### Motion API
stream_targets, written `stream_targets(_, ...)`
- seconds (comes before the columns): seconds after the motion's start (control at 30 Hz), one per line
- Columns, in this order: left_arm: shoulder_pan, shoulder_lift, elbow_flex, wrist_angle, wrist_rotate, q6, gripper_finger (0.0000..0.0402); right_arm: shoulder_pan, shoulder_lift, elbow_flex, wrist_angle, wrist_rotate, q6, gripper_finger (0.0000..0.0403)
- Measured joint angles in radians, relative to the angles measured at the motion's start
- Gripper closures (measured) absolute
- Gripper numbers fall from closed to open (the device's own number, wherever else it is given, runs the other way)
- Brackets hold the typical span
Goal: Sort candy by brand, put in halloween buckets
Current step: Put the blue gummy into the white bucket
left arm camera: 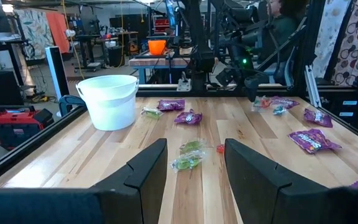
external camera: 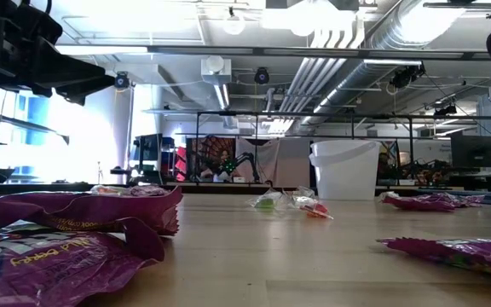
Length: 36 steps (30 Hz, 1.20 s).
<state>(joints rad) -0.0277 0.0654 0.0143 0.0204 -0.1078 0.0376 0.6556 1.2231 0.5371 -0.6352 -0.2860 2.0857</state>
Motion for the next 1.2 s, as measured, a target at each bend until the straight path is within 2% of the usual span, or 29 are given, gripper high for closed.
stream_targets(0.27,0.0,0.0,0.0,0.0,0.0,0.0,0.0249,-0.025,-0.063,0.121,-0.195,0.145,-0.069,0.0401)
stream_targets(0.37,0.0,0.0,0.0,0.0,0.0,0.0,0.0249,-0.066,-0.09,0.197,-0.205,0.255,-0.112,0.0402)
stream_targets(0.5,0.0,0.0,0.0,0.0,0.0,0.0,0.0249,-0.173,-0.09,0.316,-0.201,0.466,-0.233,0.0402)
stream_targets(0.67,0.0,0.0,0.0,0.0,0.0,0.0,0.0249,-0.389,-0.063,0.419,-0.195,0.646,-0.503,0.0402)
stream_targets(0.87,0.0,0.0,0.0,0.0,0.0,0.0,0.0249,-0.775,-0.057,0.494,-0.197,0.738,-0.896,0.0403)
stream_targets(1.03,0.0,0.0,0.0,0.0,0.0,0.0,0.0249,-1.07,-0.04,0.501,-0.2,0.698,-1.117,0.0403)
stream_targets(1.2,0.0,0.0,0.0,0.0,0.0,0.0,0.0249,-1.207,0.045,0.501,-0.175,0.632,-1.248,0.0403)
